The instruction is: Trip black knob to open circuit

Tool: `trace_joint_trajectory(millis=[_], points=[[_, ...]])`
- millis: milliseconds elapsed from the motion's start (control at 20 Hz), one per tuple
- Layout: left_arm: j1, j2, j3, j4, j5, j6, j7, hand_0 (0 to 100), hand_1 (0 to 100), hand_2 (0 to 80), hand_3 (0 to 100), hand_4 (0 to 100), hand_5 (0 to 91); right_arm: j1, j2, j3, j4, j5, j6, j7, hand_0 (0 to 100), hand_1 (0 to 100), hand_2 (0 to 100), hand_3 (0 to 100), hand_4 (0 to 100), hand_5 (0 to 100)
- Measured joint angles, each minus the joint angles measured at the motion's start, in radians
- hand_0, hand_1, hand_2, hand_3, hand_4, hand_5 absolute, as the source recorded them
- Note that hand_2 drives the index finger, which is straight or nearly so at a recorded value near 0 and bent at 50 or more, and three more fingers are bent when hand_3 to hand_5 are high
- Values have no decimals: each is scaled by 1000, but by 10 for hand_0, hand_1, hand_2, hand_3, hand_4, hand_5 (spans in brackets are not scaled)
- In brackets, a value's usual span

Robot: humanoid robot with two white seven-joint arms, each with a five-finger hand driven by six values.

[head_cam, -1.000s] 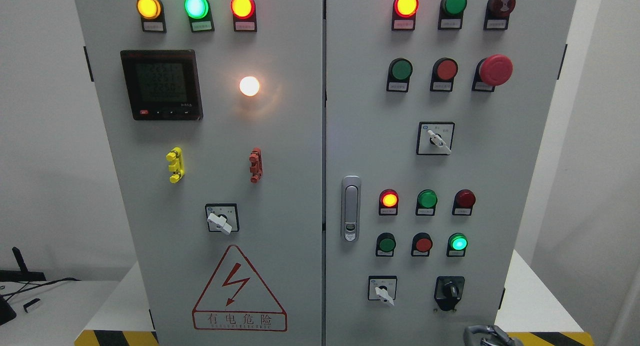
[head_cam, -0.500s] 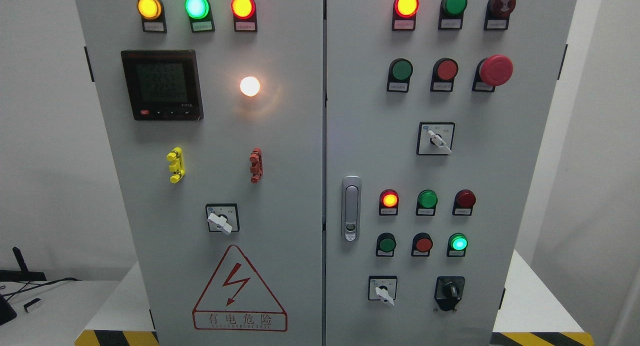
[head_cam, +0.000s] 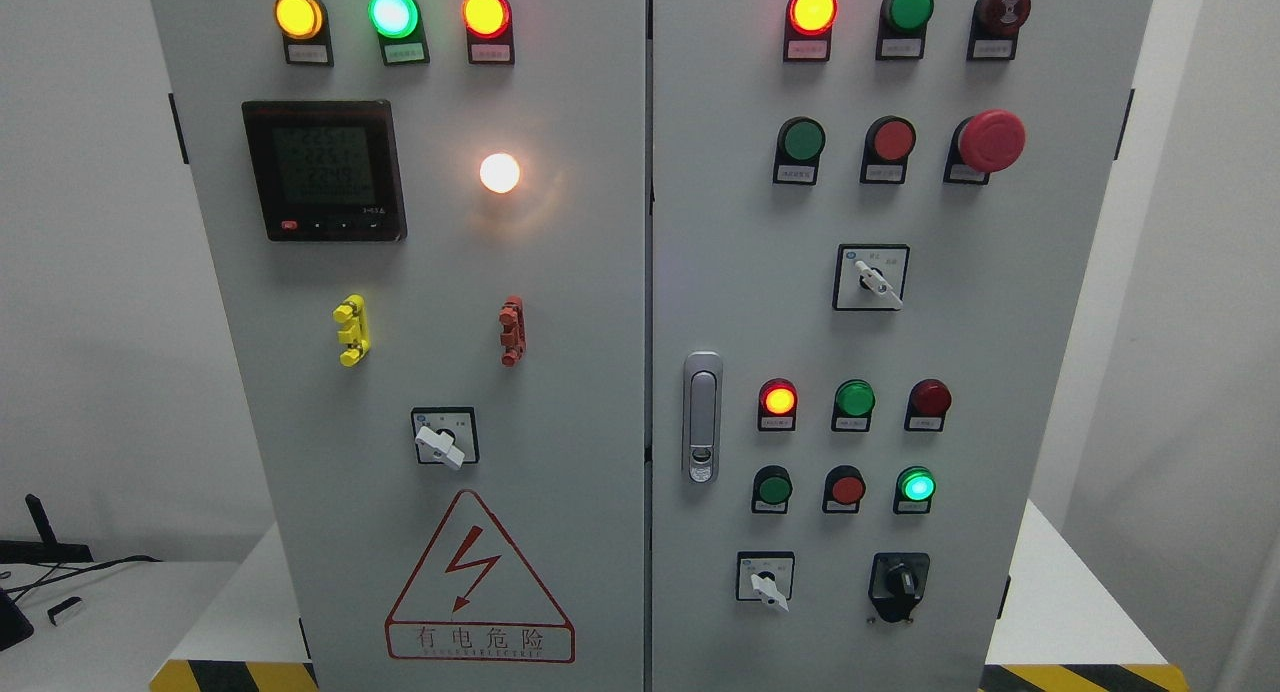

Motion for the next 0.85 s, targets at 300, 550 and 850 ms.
trace_joint_trajectory(millis=[300,550,850], points=[[0,0,0,0,0,0,0,120,389,0,0,0,0,23,-5,-16,-25,-21,0,0,0,0,148,241,233,225],[0,0,0,0,0,0,0,120,389,0,0,0,0,32,-7,-23,-37,-27,0,0,0,0,147,241,232,223],[0,0,0,0,0,0,0,120,389,0,0,0,0,36,-9,-28,-47,-30,-1,1,0,0,144,242,232,221]])
